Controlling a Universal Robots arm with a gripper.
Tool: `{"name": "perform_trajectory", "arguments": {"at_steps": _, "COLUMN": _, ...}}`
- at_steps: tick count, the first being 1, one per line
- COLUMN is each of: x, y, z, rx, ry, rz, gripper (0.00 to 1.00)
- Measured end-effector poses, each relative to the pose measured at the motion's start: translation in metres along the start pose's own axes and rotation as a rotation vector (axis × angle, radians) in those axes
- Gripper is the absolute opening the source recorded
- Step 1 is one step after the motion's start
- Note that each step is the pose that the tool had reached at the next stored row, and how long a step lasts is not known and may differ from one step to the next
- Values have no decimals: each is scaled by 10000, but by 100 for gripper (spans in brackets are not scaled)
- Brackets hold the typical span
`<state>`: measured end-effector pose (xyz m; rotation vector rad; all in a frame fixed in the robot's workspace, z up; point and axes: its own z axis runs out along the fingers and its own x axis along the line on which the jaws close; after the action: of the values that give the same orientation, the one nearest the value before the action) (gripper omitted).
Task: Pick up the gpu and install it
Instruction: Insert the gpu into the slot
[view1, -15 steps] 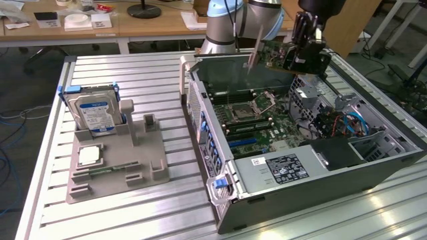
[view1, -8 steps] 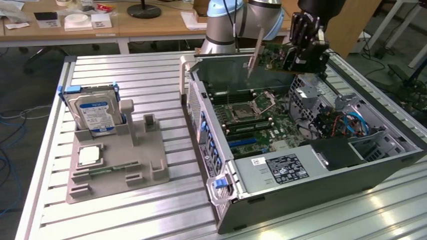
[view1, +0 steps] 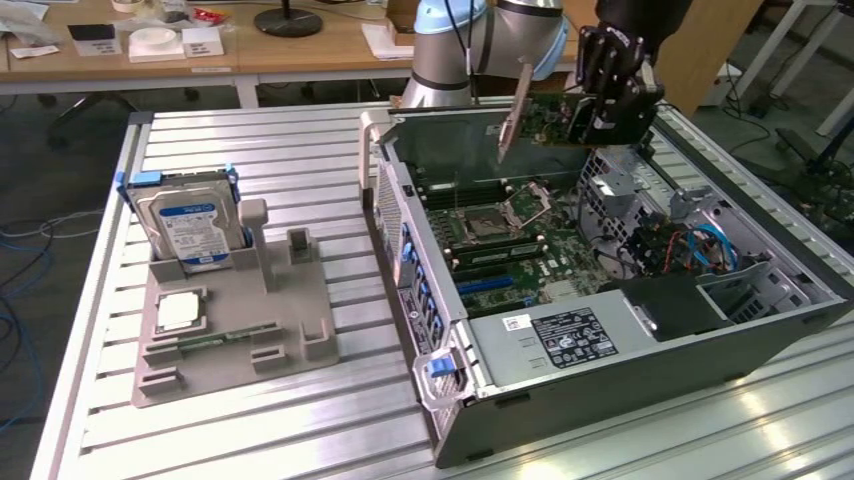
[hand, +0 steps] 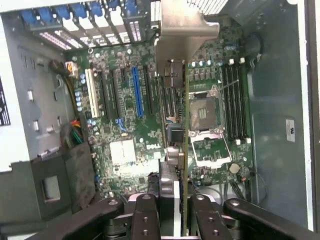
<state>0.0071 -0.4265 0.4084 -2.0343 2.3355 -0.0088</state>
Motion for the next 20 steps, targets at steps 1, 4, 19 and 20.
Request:
{"name": "perform_trajectory", "arguments": {"at_steps": 1, "x": 2, "y": 1, "z": 3, "rx": 52, "ry": -10, "rz": -51, "gripper": 28}}
{"name": "perform_trajectory", "arguments": {"at_steps": 4, "x": 4, "y": 1, "z": 19, "rx": 142, "ry": -31, "rz": -264, "gripper": 28}}
{"name": "perform_trajectory", "arguments": {"at_steps": 19, "x": 21, "y": 47, "z": 204, "rx": -48, "ry": -54, "rz": -781, "gripper": 28}}
{"name": "perform_trajectory", "arguments": {"at_steps": 20, "x": 21, "y": 48, "z": 212, "rx": -76, "ry": -50, "rz": -779, "gripper": 28}}
